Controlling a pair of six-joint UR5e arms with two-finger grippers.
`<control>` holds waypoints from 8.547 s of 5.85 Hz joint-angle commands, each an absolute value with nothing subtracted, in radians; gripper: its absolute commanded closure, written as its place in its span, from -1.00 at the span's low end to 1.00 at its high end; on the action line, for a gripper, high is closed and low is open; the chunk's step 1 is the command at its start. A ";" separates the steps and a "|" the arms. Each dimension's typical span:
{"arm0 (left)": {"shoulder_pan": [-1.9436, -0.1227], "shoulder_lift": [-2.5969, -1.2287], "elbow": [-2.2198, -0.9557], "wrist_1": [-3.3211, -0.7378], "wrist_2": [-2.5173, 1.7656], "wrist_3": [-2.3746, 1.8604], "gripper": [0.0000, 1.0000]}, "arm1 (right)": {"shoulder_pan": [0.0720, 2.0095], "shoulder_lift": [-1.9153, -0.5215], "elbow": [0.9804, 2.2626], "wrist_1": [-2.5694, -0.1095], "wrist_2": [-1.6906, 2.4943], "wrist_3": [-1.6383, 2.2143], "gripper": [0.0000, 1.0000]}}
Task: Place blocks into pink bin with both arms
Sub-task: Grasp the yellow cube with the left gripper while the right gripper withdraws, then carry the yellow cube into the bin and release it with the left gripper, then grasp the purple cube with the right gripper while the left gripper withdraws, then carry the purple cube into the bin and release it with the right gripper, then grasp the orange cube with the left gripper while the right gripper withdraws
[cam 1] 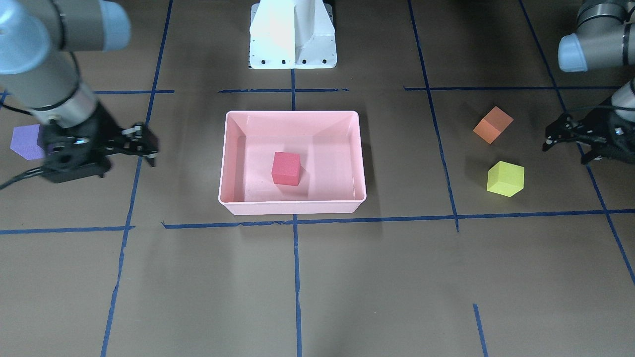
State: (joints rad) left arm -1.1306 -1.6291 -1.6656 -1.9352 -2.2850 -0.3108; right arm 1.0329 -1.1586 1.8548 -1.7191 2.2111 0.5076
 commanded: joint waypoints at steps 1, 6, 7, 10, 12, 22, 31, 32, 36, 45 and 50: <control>-1.036 -1.701 -1.588 -2.031 -2.267 -0.472 -1.00 | 1.117 -1.292 1.868 -1.706 2.255 0.312 -1.00; -0.956 -1.726 -1.526 -2.029 -2.201 -0.506 -1.00 | 1.121 -1.310 1.871 -1.706 2.256 0.307 -1.00; -0.945 -1.726 -1.520 -2.029 -2.200 -0.506 -0.99 | 1.121 -1.315 1.871 -1.706 2.255 0.307 -1.00; -0.940 -1.744 -1.534 -2.017 -2.203 -0.512 0.17 | 1.143 -1.335 1.871 -1.706 2.258 0.260 -1.00; -0.954 -1.883 -1.609 -1.825 -2.209 -0.569 0.14 | 1.230 -1.412 1.887 -1.706 2.302 0.124 -1.00; -0.611 -2.280 -1.717 -1.563 -1.947 -1.221 -1.00 | 1.057 -1.934 1.797 -0.839 2.197 0.505 -1.00; -0.611 -2.267 -1.723 -1.565 -1.950 -1.216 -1.00 | 0.925 -1.855 1.703 -0.824 2.137 0.574 0.48; -0.614 -2.263 -1.738 -1.563 -1.957 -1.209 -1.00 | 0.923 -1.844 1.751 -0.833 2.144 0.578 0.48; -0.704 -1.978 -1.963 -1.528 -2.006 -0.802 -1.00 | 0.881 -1.384 1.956 -1.433 2.164 0.860 0.48; -0.893 -1.299 -2.010 -2.168 -2.080 -0.594 -1.00 | 0.537 -0.893 1.891 -1.758 1.893 1.291 -1.00; -0.833 -1.310 -1.927 -2.203 -2.092 -0.202 -1.00 | 0.548 -0.942 1.939 -1.758 1.896 1.230 -1.00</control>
